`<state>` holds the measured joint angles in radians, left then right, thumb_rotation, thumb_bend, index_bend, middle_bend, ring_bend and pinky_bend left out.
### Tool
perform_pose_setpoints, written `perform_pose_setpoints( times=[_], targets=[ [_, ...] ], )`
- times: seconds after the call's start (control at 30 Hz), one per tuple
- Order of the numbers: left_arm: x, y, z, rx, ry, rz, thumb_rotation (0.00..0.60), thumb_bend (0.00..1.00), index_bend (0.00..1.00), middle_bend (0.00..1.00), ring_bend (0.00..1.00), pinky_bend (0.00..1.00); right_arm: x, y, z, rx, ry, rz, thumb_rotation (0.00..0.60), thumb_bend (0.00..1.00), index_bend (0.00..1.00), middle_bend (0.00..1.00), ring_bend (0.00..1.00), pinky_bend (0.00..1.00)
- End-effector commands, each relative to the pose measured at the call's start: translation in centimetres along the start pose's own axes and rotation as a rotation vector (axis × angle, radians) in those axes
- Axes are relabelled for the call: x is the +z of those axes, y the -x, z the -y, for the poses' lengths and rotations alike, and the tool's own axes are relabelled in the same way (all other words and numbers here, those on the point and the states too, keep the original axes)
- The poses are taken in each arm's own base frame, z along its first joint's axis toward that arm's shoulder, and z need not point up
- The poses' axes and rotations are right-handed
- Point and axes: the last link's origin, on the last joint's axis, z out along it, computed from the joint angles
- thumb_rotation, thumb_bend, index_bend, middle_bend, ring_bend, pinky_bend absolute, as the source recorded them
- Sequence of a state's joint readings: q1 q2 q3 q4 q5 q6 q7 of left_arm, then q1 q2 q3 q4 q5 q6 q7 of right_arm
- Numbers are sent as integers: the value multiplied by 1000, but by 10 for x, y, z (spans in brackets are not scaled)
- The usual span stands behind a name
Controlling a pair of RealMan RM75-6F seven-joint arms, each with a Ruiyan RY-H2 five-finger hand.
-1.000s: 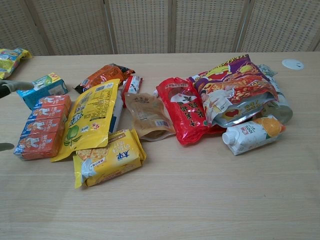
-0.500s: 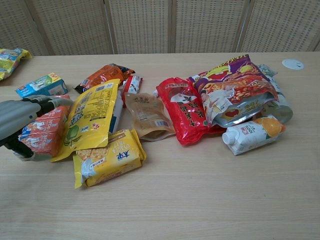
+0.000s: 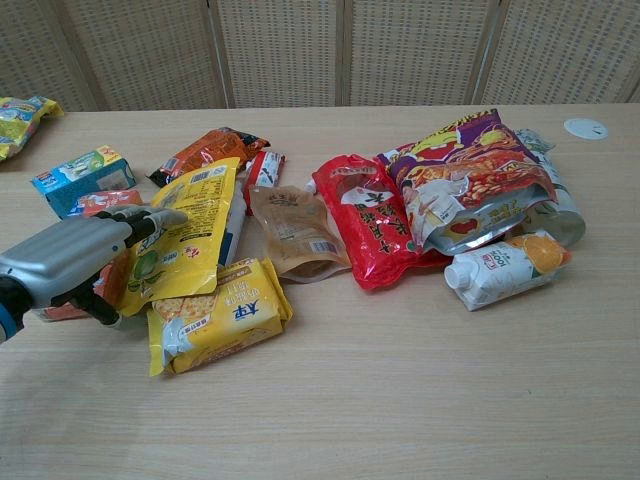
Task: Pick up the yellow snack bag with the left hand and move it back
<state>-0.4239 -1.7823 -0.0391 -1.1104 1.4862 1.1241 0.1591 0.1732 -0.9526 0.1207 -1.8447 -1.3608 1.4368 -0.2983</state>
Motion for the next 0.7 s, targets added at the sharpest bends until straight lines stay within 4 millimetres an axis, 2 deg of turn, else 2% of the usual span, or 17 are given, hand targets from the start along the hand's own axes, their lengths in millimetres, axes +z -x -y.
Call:
perform_pose_setpoints(
  times=[0.03,0.33,0.53,0.6,0.7],
  targets=[
    [3,1,-4,-5,13,-8,600,0,0,0,0,0,0,0,-1,0,1,-1,72,445,0,258,0,0],
    [12,-2,2,19,-1,-60,600,0,0,0,0,0,-1,1,-1,2,1,8,68,443,0,256,0,0],
    [24,-6,10,22,-46,-96,600,1,0,0,0,0,-1,0,1,3,0,9,68,444,0,257,0,0],
    [30,-5,11,10,-60,-99,600,78,0,0,6,0,0,0,1,5,-1,9,69,444,0,257,0,1],
    [35,-4,10,-19,-76,-108,600,320,0,2,93,6,0,0,2,2,-1,10,71,444,0,256,0,2]
  ],
)
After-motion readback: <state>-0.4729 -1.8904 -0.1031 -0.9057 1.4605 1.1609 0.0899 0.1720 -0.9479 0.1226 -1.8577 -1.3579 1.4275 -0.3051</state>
